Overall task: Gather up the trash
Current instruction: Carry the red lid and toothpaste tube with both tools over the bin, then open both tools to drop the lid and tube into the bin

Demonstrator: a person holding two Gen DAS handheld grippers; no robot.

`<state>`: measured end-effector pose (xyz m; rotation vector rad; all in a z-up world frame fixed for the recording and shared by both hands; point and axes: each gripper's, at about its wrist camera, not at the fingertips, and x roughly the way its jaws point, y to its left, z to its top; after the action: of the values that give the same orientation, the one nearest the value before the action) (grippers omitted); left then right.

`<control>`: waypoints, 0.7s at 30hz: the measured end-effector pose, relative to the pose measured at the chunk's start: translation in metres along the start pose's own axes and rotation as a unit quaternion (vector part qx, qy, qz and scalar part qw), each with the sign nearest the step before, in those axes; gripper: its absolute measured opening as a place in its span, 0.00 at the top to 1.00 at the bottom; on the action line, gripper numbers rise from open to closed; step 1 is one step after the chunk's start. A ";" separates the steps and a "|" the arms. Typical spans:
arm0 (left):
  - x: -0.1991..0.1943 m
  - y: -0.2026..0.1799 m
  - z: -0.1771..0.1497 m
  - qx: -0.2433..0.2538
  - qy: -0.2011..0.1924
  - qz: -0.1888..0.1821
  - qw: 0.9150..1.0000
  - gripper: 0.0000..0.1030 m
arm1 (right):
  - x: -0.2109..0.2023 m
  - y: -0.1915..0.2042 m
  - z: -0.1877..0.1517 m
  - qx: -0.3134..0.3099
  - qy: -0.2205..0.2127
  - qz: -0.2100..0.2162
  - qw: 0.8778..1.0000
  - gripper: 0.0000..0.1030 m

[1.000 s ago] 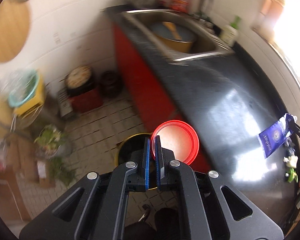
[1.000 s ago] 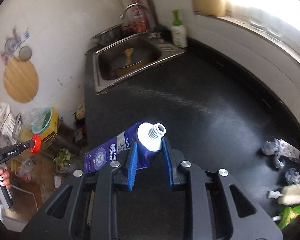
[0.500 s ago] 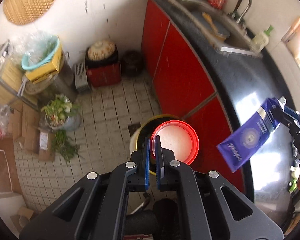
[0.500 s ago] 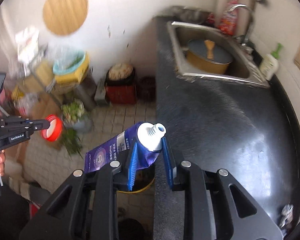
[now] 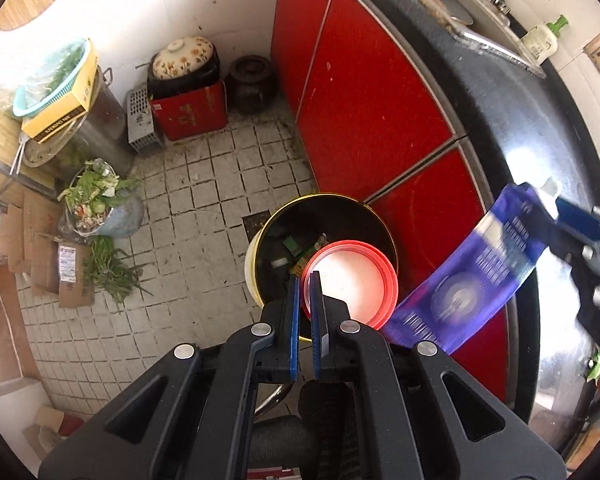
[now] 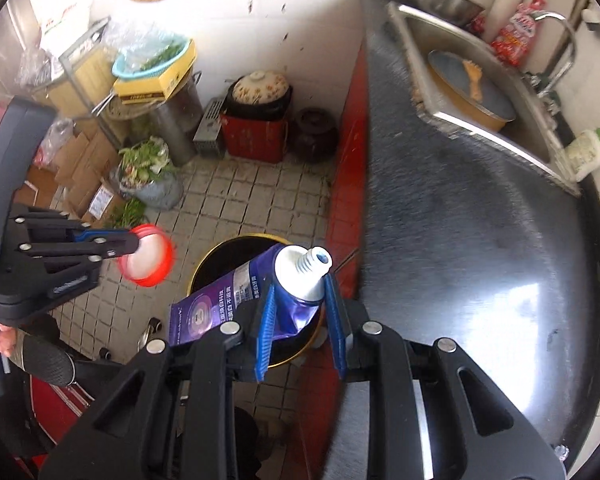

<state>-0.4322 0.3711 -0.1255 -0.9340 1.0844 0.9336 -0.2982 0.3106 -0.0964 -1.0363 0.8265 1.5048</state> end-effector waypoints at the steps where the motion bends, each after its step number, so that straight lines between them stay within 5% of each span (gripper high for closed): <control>1: 0.005 0.000 0.002 -0.001 0.002 -0.001 1.000 0.96 | 0.006 0.004 0.000 -0.003 0.005 0.002 1.000 0.76; 9: 0.065 0.003 0.007 -0.021 0.027 -0.016 0.999 0.96 | 0.084 0.030 -0.019 0.018 0.068 0.007 0.997 0.76; 18: 0.091 0.015 0.015 -0.039 0.052 -0.029 0.997 0.94 | 0.118 0.018 -0.026 0.054 0.088 0.020 0.994 0.75; 19: 0.092 0.017 0.017 -0.043 0.057 -0.033 0.997 0.89 | 0.117 0.018 -0.026 0.057 0.089 0.021 0.994 0.71; 20: 0.090 0.021 0.019 -0.053 0.058 -0.037 0.996 0.66 | 0.117 0.018 -0.025 0.058 0.088 0.018 0.994 0.50; 21: 0.087 0.024 0.021 -0.058 0.054 -0.034 0.996 0.23 | 0.114 0.019 -0.024 0.056 0.081 0.012 0.995 0.36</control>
<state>-0.4315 0.4114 -0.2086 -1.1209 1.0910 0.9059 -0.3175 0.3284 -0.2113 -1.0770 1.0292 1.3908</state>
